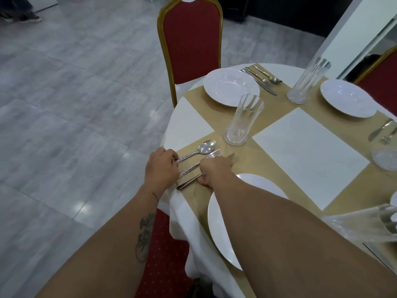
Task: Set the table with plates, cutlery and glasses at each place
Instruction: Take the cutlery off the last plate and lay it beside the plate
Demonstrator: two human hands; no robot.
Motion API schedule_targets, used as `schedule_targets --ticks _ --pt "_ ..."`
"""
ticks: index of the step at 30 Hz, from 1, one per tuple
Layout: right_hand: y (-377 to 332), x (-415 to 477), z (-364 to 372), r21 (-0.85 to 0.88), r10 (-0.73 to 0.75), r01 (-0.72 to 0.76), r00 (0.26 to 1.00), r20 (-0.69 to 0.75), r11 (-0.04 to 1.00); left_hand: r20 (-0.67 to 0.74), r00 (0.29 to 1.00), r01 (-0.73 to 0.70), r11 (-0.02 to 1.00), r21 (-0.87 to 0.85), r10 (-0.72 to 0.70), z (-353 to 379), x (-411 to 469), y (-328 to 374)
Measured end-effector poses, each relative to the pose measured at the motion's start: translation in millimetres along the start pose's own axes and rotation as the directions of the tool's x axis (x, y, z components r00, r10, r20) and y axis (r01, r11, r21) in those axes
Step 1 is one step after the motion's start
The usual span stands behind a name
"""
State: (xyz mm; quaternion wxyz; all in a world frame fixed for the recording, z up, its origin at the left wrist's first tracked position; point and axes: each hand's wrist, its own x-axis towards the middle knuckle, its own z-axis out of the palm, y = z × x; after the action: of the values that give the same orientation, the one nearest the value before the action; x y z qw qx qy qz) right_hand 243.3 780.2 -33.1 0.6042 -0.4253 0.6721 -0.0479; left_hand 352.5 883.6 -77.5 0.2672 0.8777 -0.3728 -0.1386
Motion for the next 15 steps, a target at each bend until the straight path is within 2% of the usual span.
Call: schedule_targets --ticks 3,7,12,14,15 --pt "3 12 7 -0.083 -0.011 0.001 0.993 -0.116 0.997 -0.009 1.0 0.016 1.0 -0.016 -0.017 1 -1 1" --pt "7 33 17 -0.156 -0.04 0.02 0.991 -0.13 0.988 -0.013 0.999 0.05 0.998 -0.032 -0.05 3 -1 3" --pt "10 25 19 -0.056 -0.053 0.045 0.987 -0.149 0.997 -0.024 0.999 0.048 0.998 -0.031 -0.049 3 -1 3" --pt "8 5 15 -0.1 -0.112 0.096 0.978 -0.176 0.99 -0.022 0.999 0.031 0.999 -0.021 -0.032 1 -1 4" --pt "8 -5 12 -0.186 -0.177 0.145 0.97 -0.168 0.972 -0.022 0.999 0.023 1.0 -0.013 -0.023 0 0 4"
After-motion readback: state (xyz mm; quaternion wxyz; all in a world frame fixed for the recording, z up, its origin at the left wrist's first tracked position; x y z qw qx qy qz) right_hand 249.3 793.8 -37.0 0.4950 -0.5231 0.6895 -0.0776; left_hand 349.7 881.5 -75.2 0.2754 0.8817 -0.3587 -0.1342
